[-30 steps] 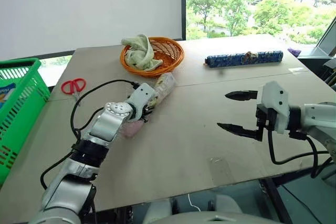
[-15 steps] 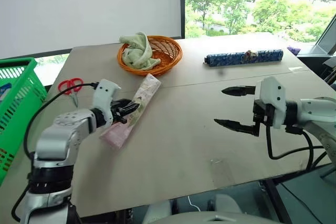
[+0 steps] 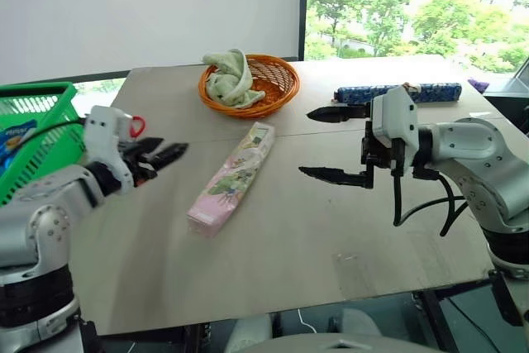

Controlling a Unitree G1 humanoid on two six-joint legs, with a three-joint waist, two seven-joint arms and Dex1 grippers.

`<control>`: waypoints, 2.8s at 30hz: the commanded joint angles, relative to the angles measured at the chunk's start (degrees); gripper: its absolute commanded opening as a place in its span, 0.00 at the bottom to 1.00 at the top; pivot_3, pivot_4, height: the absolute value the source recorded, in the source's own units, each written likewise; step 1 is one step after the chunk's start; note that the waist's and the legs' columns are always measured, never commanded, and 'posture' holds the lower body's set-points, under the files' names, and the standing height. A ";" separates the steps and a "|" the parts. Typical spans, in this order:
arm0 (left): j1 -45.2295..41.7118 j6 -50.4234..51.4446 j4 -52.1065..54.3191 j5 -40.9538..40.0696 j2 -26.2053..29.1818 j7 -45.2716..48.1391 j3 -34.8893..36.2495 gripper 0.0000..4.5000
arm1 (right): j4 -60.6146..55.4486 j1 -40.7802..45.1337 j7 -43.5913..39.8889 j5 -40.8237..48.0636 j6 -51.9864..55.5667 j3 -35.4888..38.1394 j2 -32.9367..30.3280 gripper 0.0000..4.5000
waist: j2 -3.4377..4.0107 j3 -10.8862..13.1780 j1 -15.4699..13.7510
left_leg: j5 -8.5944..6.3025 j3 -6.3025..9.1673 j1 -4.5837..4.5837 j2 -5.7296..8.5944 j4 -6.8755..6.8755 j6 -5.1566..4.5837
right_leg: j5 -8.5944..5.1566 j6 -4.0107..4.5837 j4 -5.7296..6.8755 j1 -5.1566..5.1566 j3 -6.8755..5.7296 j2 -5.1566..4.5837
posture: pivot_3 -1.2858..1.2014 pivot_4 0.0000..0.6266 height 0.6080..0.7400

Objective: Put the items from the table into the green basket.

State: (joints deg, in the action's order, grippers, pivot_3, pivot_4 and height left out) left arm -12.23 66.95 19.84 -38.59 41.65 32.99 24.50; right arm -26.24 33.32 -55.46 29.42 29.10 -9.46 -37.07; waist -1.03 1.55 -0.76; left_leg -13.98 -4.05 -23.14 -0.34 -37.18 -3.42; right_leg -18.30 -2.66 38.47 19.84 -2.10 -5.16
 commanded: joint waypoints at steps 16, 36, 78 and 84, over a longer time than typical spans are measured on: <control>-10.82 -17.11 -32.60 15.27 -0.29 11.81 -27.24 0.99 | -7.76 -5.02 2.50 1.94 3.46 5.30 -4.85 1.00 | 0.15 -0.04 2.55 | -0.01 -0.04 0.07 0.00 0.02 0.01 | -0.01 0.02 0.00 0.00 0.05 -0.06 | 0.48 0.00 1.00; -1.98 -5.47 -9.45 0.01 -2.23 10.86 -8.09 0.01 | -8.40 -3.78 3.77 3.23 5.14 5.40 -4.71 1.00 | 0.10 0.02 3.51 | -0.04 -0.04 -0.04 0.01 0.03 -0.05 | 0.00 0.01 -0.08 0.05 0.03 -0.11 | 0.49 0.00 1.00; -32.01 -68.97 -83.28 46.12 30.24 -27.76 -10.87 0.01 | 3.68 16.89 3.10 2.60 3.65 -0.04 11.60 1.00 | -1.22 -0.13 0.06 | 0.20 -0.03 -0.87 0.08 -0.06 -0.13 | 0.03 -0.04 0.45 1.11 -0.24 -0.01 | 0.55 0.00 1.00; -30.38 -68.05 -86.12 45.48 30.42 -27.60 -10.83 0.26 | 3.74 17.43 3.42 4.30 3.43 1.33 13.08 1.00 | -1.42 -0.24 0.06 | 0.20 -0.04 -0.87 0.08 -0.07 -0.12 | 0.03 -0.05 0.47 1.11 -0.24 -0.02 | 0.55 0.00 1.00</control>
State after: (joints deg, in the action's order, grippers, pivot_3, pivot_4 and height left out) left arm -42.26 -0.33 -67.05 7.13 69.28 6.07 13.04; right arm -21.46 48.90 -52.17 32.50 33.36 -10.38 -24.19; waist -2.46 1.31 -0.71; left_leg -13.78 -4.09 -24.00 -0.26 -37.25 -3.54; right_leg -18.26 -2.71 38.95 20.95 -2.35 -5.18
